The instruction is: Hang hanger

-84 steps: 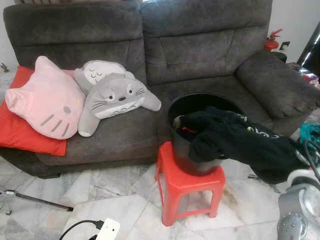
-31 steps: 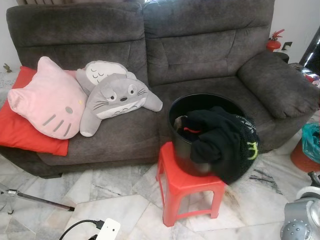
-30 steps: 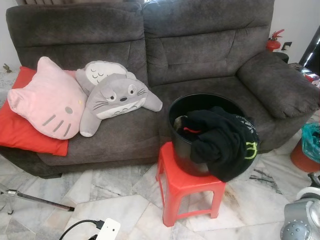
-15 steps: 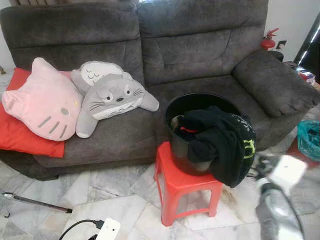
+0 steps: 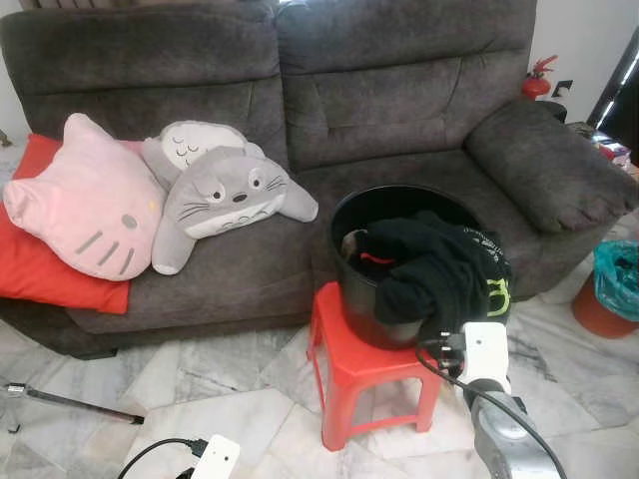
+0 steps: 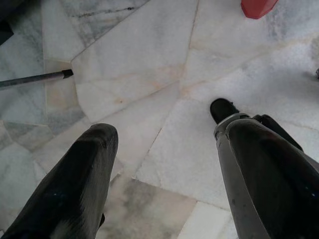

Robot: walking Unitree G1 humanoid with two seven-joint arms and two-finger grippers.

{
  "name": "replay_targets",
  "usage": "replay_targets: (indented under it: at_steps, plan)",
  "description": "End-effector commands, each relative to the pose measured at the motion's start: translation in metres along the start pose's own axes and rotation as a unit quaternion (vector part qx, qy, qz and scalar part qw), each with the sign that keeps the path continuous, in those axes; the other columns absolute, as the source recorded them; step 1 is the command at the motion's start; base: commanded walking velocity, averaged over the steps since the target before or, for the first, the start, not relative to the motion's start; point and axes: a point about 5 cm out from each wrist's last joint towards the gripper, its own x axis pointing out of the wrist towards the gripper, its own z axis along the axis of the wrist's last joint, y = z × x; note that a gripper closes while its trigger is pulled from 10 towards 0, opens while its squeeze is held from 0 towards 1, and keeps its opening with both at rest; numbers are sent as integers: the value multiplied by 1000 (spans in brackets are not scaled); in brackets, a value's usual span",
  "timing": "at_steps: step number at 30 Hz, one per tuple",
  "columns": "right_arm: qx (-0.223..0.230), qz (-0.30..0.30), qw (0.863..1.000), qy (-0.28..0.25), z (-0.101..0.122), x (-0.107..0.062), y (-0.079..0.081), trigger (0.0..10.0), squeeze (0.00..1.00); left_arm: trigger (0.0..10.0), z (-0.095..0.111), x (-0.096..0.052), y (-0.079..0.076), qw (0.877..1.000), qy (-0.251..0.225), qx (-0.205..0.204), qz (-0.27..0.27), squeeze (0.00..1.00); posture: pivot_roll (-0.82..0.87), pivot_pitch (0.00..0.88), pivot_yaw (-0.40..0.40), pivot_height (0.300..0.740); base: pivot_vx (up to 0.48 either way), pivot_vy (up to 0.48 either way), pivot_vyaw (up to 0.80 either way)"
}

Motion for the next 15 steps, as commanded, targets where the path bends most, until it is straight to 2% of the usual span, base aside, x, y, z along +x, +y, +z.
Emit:
replay_targets:
  at_steps: [1, 15]
  plan:
    - [-8, 20, 1000, 2, -1, 3, 5, 10000, 0, 10000, -5, -1, 1, 1000, 11, 2, 3, 0, -241, 19, 46, 740, 0, 0, 0]
    - [-6, 30, 999, -27, 11, 26, 9, 10000, 0, 10000, -5, -1, 1, 1000, 11, 2, 3, 0, -233, 22, 46, 740, 0, 0, 0]
